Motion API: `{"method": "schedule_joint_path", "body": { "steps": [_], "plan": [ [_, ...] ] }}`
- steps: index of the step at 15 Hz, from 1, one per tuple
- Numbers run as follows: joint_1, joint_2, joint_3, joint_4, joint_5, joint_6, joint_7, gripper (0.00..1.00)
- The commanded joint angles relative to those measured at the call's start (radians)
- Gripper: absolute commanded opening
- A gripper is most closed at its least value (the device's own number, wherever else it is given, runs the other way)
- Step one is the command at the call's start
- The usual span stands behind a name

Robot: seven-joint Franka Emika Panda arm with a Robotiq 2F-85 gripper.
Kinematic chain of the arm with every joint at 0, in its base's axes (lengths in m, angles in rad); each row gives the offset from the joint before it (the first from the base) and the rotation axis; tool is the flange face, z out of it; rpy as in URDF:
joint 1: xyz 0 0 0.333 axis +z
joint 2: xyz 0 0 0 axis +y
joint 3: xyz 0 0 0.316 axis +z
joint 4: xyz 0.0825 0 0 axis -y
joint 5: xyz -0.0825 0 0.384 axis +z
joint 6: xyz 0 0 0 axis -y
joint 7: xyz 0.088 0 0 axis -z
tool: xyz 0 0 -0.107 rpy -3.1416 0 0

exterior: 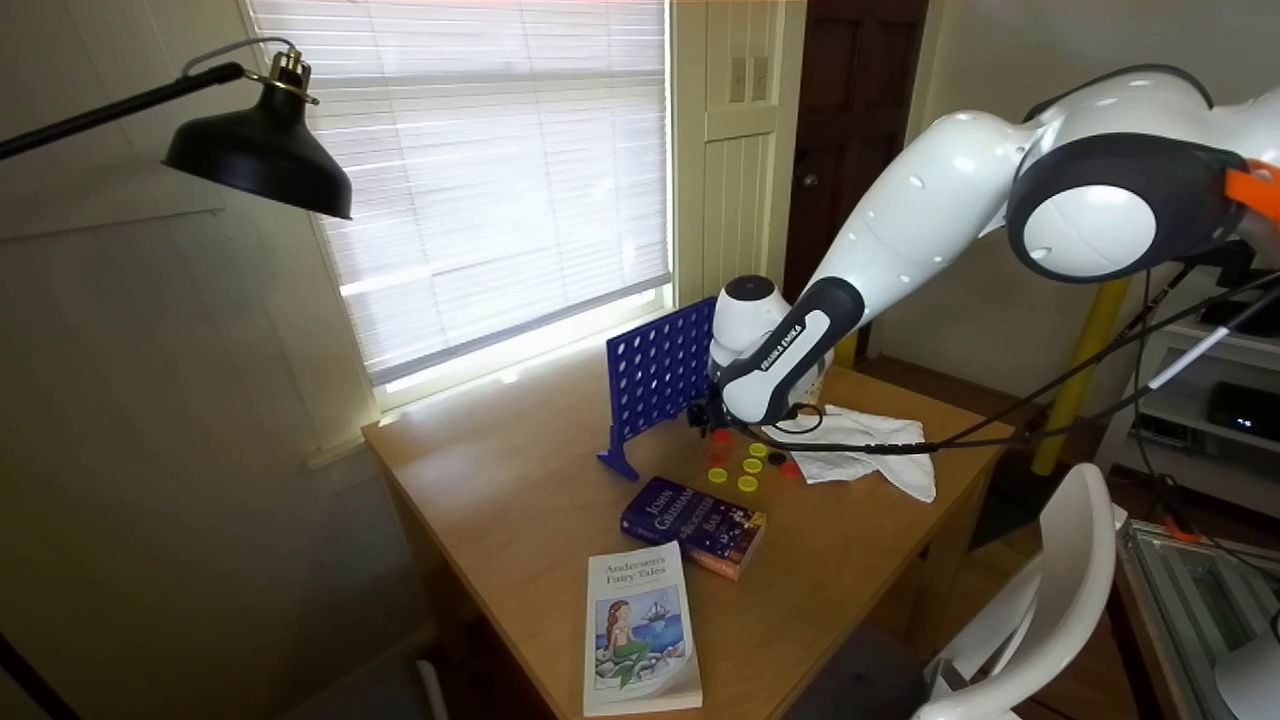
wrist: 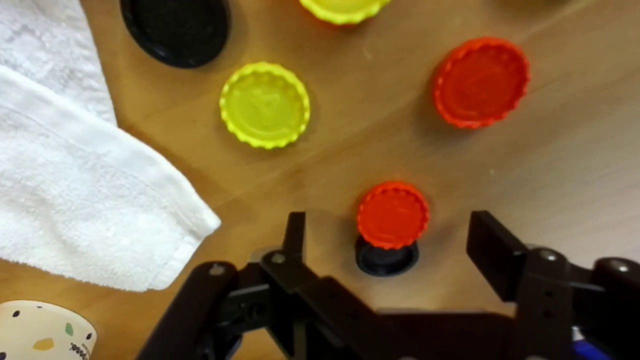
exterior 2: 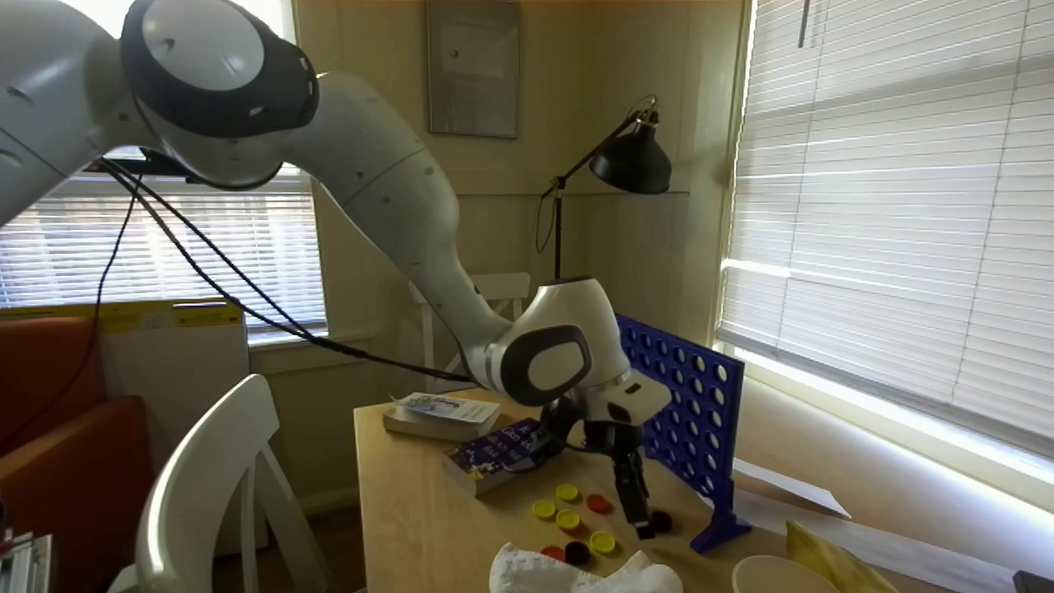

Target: Put the orange circle over the yellow circle

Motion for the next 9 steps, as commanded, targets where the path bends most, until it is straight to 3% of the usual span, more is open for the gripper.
{"method": "schedule_joint_path", "body": {
  "steps": [1,9],
  "plan": [
    [0.016,0.031,-0.021,0.04,0.002,-0.018,0.025,0.81],
    [0.036,0.031,-0.035,0.036,-0.004,-0.021,0.03,0.67]
  ]
}}
